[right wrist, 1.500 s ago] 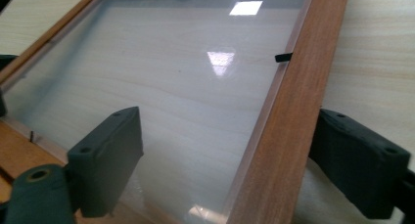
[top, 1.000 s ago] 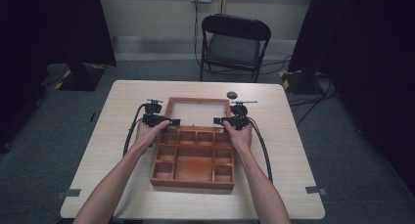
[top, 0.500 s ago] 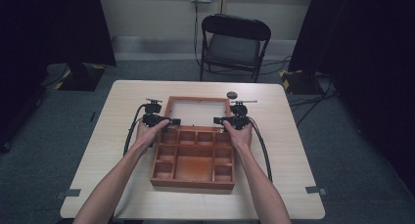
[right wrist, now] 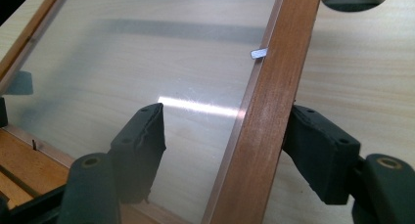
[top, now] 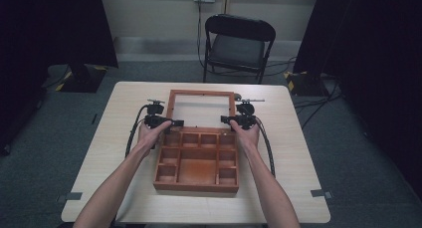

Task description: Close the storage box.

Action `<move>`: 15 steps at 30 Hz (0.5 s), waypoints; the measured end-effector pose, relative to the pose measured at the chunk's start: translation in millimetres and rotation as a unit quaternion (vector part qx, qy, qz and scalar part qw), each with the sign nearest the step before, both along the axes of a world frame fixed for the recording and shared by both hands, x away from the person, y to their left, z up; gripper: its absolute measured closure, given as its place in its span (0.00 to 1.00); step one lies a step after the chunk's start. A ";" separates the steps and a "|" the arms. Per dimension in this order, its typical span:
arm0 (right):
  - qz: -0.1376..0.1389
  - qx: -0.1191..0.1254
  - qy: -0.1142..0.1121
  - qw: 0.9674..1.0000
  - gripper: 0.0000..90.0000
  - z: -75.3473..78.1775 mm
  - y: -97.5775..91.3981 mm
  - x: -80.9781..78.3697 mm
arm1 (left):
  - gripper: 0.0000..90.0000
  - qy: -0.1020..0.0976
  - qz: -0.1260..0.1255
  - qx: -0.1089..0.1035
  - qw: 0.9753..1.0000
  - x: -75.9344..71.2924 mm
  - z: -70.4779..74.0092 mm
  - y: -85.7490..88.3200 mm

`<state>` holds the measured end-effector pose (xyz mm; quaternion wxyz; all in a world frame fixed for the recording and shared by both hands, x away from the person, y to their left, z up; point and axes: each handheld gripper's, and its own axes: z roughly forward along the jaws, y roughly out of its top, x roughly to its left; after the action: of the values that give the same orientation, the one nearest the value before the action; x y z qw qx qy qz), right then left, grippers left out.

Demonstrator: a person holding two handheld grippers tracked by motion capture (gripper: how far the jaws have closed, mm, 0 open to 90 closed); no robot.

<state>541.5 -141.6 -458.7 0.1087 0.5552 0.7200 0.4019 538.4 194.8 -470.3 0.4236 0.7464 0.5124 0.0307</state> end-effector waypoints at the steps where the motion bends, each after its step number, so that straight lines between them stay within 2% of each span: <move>1: 0.001 -0.005 -0.005 1.000 0.35 1.6 0.6 -0.6 | 0.22 -0.004 0.000 0.004 1.000 -0.6 1.5 -0.6; 5: 0.002 0.000 -0.016 1.000 0.39 8.1 -1.6 -3.9 | 0.25 -0.011 -0.008 0.022 1.000 -2.2 8.0 0.5; 7: 0.004 0.012 -0.018 1.000 0.39 11.3 -4.0 -5.3 | 0.27 -0.016 -0.007 0.022 1.000 -3.4 10.8 0.6; 15: 0.014 0.033 -0.039 0.999 0.42 29.0 -9.7 -14.7 | 0.36 -0.044 -0.003 0.022 0.999 -11.1 24.6 4.9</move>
<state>526.7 -151.3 -429.7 0.1126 0.5322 0.7095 0.4479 527.3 199.8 -445.7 0.4291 0.7550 0.4905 0.0733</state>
